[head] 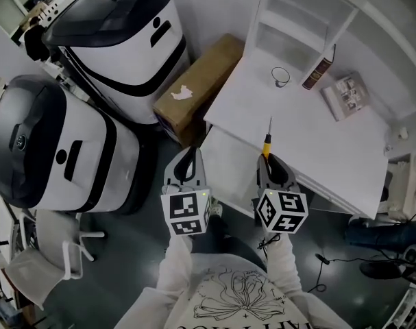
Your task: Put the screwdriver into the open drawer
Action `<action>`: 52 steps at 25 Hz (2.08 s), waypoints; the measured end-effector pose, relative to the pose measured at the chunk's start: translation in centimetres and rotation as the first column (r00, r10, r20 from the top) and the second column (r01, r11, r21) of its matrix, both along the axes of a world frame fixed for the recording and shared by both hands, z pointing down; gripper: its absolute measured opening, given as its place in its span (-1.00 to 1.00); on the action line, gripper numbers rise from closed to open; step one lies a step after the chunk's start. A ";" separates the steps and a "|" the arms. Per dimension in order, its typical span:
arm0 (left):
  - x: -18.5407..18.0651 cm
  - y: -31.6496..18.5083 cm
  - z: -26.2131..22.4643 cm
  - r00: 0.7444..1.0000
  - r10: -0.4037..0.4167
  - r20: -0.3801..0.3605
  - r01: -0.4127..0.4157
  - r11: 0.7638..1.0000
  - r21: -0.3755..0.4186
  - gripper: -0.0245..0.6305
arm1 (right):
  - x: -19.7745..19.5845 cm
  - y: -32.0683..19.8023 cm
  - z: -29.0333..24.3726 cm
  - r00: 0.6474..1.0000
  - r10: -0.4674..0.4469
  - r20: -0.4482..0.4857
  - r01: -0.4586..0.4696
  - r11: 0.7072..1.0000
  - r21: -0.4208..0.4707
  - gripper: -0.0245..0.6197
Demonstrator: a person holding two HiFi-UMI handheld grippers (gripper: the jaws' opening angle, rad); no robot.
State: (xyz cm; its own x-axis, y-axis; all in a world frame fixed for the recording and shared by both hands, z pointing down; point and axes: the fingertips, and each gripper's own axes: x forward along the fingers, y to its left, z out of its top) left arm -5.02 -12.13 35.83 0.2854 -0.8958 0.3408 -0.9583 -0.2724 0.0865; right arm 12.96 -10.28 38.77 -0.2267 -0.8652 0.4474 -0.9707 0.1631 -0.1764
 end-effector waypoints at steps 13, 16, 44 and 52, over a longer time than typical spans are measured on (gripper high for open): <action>-0.8 -3.4 7.7 1.000 0.016 0.008 -0.015 0.989 -0.148 -0.90 | -1.0 -3.2 8.0 0.999 -0.043 -0.021 0.039 0.986 -0.160 -0.72; -0.8 -3.8 9.2 1.000 0.005 0.010 -0.003 0.984 -0.176 -0.90 | -1.1 -3.7 9.7 0.997 -0.070 -0.021 0.065 0.979 -0.195 -0.72; -1.0 -2.3 19.2 0.991 -0.130 0.036 0.134 0.927 -0.350 -0.91 | -2.5 -0.2 30.9 0.920 -0.392 -0.004 0.315 0.745 -0.588 -0.72; -1.3 -1.8 20.4 0.991 -0.131 0.030 0.133 0.919 -0.371 -0.91 | -1.3 0.7 37.6 0.930 -0.367 -0.009 0.256 0.667 -0.700 -0.72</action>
State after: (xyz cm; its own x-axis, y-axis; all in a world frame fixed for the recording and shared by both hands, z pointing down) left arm -6.28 -13.91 56.25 0.1709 -0.7338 0.6575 -0.9840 -0.0926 0.1524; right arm 11.66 -9.63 76.34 -0.3144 -0.2033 0.9273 -0.9077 0.3503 -0.2310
